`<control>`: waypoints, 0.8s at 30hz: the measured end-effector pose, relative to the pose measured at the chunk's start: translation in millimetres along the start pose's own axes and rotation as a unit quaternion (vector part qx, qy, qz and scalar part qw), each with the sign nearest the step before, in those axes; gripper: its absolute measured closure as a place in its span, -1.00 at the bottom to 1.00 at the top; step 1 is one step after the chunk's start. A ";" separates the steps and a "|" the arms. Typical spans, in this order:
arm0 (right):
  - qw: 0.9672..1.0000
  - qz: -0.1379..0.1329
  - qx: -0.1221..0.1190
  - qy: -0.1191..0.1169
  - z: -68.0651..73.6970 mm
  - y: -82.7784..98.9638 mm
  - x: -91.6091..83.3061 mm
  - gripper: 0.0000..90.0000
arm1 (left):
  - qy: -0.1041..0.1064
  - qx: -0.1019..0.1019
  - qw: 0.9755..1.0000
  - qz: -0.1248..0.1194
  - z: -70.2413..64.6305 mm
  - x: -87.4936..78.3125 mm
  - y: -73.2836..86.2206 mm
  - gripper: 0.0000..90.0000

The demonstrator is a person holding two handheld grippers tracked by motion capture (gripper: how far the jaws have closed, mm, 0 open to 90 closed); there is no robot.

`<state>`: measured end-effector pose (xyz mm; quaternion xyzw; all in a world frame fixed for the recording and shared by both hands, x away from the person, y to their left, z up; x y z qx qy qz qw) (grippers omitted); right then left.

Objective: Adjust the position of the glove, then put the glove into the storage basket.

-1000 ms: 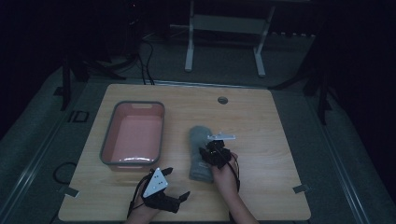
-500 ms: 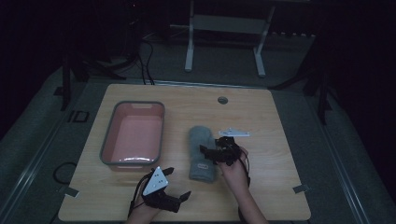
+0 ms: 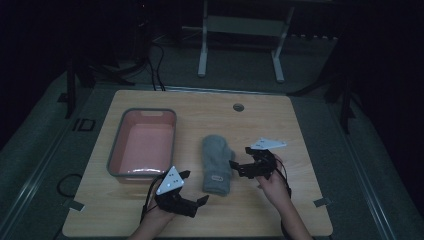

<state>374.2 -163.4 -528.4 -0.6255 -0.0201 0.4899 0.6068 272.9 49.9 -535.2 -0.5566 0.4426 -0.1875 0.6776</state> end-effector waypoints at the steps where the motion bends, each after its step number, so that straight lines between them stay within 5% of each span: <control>1: 1.000 0.010 0.006 -0.005 -2.3 2.1 -3.5 -0.71 | -0.001 -0.003 1.000 -0.001 3.1 1.3 -4.1 -1.00; 6: 1.000 0.016 0.013 -0.008 -5.7 8.3 -12.9 -0.75 | -0.045 -0.025 0.998 0.029 23.2 12.9 -21.4 -0.85; 9: 1.000 0.020 0.011 -0.002 -5.3 9.6 -10.6 -0.75 | -0.051 -0.040 0.997 0.050 29.0 21.9 -25.6 -0.79; 11: 0.999 0.028 0.028 0.001 -4.5 9.9 -2.4 -0.61 | -0.067 -0.043 0.993 0.084 36.7 37.0 -28.4 -0.65; 12: 0.999 0.031 0.031 0.012 -3.4 9.6 4.2 -0.31 | -0.079 -0.042 0.990 0.110 41.4 47.3 -28.7 -0.61; 13: 0.999 0.031 0.031 0.015 -2.6 9.3 6.2 -0.17 | -0.093 -0.035 0.987 0.125 46.4 56.8 -30.0 -0.47; 14: 0.999 0.031 0.031 0.015 -2.6 9.3 6.2 -0.17 | -0.093 -0.035 0.987 0.125 46.4 56.8 -30.0 -0.18; 15: 0.999 0.037 0.033 0.016 -0.3 8.7 12.0 0.25 | -0.092 -0.035 0.987 0.127 48.5 61.5 -30.8 -0.18; 17: 0.998 0.047 0.033 0.022 2.8 9.5 20.7 0.24 | -0.097 -0.021 0.983 0.157 55.3 73.4 -27.4 -0.02; 21: 0.997 0.064 0.031 0.026 8.9 13.4 36.5 -0.01 | -0.103 -0.032 0.974 0.198 68.3 90.5 -14.9 -0.11; 24: 0.995 0.077 0.035 0.051 5.9 18.1 44.9 -0.09 | -0.093 -0.048 0.969 0.225 77.0 98.4 -4.7 -0.20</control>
Point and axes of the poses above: each handheld gripper's, and its own axes: x roughly forward along the jaws, y roughly out of its underside, z roughly to its left, the point moved 6 cm from there along x, roughly forward along the jaws, and after that the axes turned 8 degrees about x, right-handed, at the moved point
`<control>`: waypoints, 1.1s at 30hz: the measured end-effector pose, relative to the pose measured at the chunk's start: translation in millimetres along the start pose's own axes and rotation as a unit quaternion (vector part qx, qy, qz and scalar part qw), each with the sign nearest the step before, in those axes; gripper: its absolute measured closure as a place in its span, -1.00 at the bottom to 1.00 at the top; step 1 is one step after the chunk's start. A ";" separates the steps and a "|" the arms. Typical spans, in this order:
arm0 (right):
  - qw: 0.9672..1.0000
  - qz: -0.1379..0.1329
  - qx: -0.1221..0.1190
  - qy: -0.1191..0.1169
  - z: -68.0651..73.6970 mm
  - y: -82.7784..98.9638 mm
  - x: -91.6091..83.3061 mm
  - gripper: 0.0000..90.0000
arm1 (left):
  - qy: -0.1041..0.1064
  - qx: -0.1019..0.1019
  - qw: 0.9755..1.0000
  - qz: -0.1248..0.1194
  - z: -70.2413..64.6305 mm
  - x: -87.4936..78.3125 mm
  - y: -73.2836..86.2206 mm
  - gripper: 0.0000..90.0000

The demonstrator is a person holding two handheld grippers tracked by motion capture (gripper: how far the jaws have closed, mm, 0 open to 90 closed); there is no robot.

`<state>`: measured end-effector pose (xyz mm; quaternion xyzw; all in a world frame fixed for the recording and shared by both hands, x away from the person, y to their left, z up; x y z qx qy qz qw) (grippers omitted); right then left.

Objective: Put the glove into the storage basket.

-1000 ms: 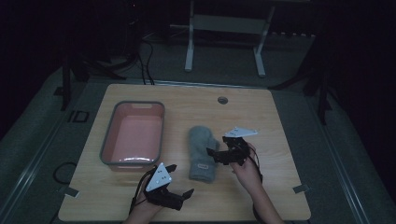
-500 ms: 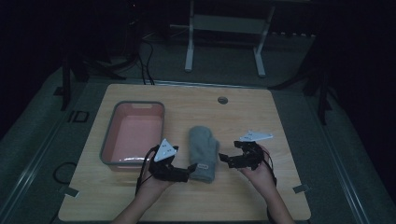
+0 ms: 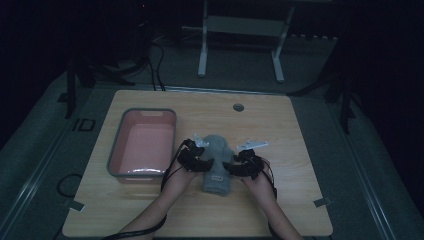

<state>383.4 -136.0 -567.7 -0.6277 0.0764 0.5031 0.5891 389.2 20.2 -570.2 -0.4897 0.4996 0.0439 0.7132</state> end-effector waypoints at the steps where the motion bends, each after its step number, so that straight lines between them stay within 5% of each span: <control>1: 1.000 0.006 0.010 0.004 -2.0 1.4 1.9 -0.11 | 0.003 -0.004 1.000 0.005 0.8 2.9 0.6 -0.21; 5: 0.999 0.026 0.031 0.010 -10.0 6.7 9.6 -0.18 | 0.014 -0.009 1.000 0.012 1.6 12.2 -0.4 -0.38; 12: 0.998 0.046 0.032 -0.024 -12.9 8.7 18.3 -0.02 | 0.040 -0.008 0.999 0.025 0.9 23.7 -0.7 -0.36; 15: 0.998 0.047 0.034 -0.032 -12.1 9.1 19.6 0.13 | 0.056 -0.006 0.998 0.022 -0.4 26.3 -0.8 -0.26; 25: 0.997 0.047 0.011 -0.052 -7.8 8.2 21.2 0.69 | 0.108 -0.006 0.994 0.013 -8.3 30.1 -3.9 0.63; 30: 0.998 0.043 -0.003 -0.048 -6.1 6.6 18.8 0.79 | 0.122 -0.019 0.992 0.000 -5.7 28.3 -4.3 0.76; 33: 0.998 0.030 0.010 -0.061 -7.5 5.8 14.4 0.82 | 0.129 -0.021 0.991 -0.007 -4.0 23.9 -7.7 0.79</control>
Point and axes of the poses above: each handheld gripper's, and its own axes: x roughly forward along the jaws, y roughly out of its underside, z roughly to its left, the point moved 6 cm from there along x, roughly forward along the jaws, and after that the axes turned 8 degrees about x, right-handed, at the moved point
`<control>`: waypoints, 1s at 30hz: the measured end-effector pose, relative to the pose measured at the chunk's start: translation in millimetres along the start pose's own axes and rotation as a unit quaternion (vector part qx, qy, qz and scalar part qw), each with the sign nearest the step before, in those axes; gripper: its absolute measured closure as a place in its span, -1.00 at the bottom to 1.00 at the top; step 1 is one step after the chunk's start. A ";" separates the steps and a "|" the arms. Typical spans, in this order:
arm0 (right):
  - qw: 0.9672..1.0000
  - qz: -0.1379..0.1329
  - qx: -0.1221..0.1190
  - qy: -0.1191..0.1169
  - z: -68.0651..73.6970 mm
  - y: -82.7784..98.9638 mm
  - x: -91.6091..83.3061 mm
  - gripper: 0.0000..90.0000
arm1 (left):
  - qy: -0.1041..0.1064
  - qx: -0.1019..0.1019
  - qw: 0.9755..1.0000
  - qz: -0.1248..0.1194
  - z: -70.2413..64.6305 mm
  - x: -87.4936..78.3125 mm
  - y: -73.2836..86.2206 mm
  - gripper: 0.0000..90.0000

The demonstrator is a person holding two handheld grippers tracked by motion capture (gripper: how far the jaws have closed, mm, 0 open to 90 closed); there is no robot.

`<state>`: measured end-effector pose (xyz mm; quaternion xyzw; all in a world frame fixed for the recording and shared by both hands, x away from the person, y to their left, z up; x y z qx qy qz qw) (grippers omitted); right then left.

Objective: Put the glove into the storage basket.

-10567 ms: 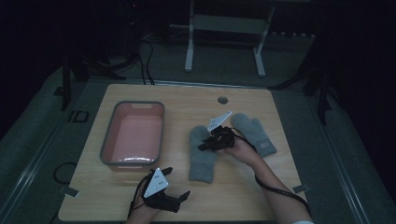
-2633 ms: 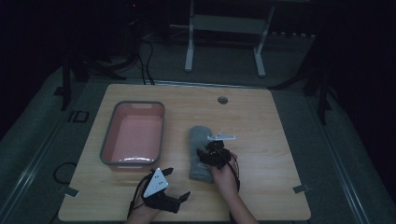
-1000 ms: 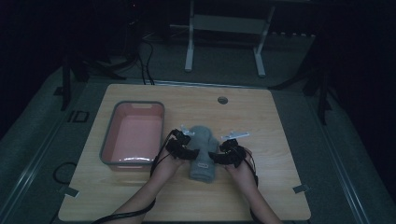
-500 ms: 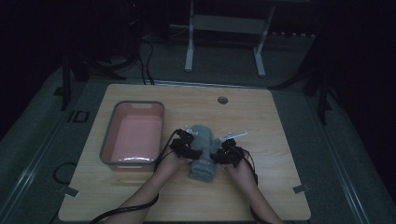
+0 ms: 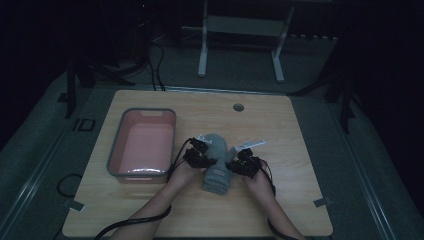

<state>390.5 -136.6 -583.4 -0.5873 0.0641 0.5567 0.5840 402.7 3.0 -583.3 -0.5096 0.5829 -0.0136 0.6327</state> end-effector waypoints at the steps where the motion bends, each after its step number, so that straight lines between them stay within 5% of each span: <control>1: 1.000 -0.002 -0.003 0.000 0.1 -0.7 -1.6 0.82 | 0.001 -0.003 1.000 -0.005 -0.8 -1.8 -2.2 0.80; 8: 1.000 -0.027 -0.004 -0.012 2.2 -12.5 -19.3 0.84 | -0.008 0.019 1.000 -0.023 -9.2 -20.8 -19.3 0.81; 30: 0.996 -0.085 -0.024 -0.033 30.7 -55.5 -63.2 0.85 | -0.012 0.031 0.997 -0.068 -13.5 -81.6 -53.1 0.81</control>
Point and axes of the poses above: each handheld gripper's, and its own axes: x roughly forward along the jaws, y roughly out of its underside, z roughly to its left, the point moved 6 cm from there along x, roughly forward along the jaws, and after that the axes turned 8 degrees about x, right-handed, at the moved point
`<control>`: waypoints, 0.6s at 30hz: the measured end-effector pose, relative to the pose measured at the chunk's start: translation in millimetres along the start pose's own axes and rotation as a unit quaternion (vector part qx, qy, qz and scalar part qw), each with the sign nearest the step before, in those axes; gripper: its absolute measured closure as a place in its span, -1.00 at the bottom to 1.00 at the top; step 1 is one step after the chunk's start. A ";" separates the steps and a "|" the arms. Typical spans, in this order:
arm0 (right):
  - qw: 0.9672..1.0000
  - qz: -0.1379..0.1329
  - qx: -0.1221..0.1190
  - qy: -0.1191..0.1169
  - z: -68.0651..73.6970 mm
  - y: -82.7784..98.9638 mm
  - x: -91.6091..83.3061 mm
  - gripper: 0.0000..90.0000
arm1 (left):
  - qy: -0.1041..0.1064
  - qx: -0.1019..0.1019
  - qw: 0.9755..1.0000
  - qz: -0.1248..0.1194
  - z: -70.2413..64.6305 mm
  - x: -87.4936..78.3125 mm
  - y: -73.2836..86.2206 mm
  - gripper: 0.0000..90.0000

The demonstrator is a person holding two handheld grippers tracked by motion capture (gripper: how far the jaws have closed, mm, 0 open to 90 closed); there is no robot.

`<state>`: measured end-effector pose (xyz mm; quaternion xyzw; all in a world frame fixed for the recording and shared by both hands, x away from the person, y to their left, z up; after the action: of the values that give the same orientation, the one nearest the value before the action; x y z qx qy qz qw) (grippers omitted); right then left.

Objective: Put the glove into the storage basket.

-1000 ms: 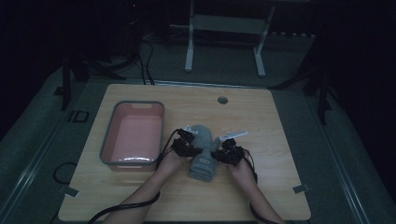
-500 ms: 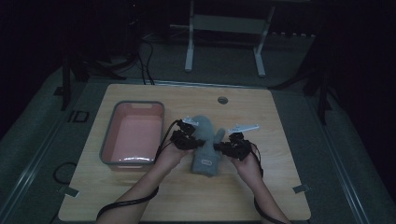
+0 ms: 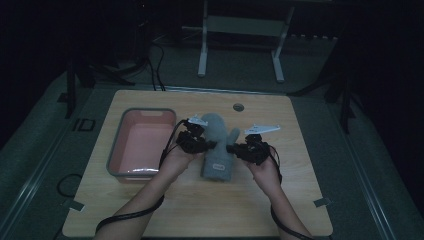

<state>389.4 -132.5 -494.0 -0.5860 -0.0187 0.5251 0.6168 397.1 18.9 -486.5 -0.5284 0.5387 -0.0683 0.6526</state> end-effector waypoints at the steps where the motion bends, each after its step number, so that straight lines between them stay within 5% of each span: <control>1: 1.000 -0.002 -0.001 -0.001 1.6 -2.8 -0.7 0.85 | -0.002 0.001 1.000 -0.002 0.4 -2.6 -1.7 0.81; 18: 0.999 -0.011 -0.035 -0.013 38.3 -48.3 7.3 0.85 | -0.029 -0.002 0.999 -0.016 23.4 -54.3 -12.5 0.81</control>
<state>398.5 -89.1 -450.5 -0.6005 -0.0515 0.5248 0.6011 398.9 63.7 -445.9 -0.5400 0.5116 -0.0623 0.6654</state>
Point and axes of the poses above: each handheld gripper's, and its own axes: x roughly forward along the jaws, y roughly out of its underside, z roughly to its left, the point moved 6 cm from there along x, roughly forward along the jaws, and after that the axes turned 8 degrees about x, right-handed, at the moved point
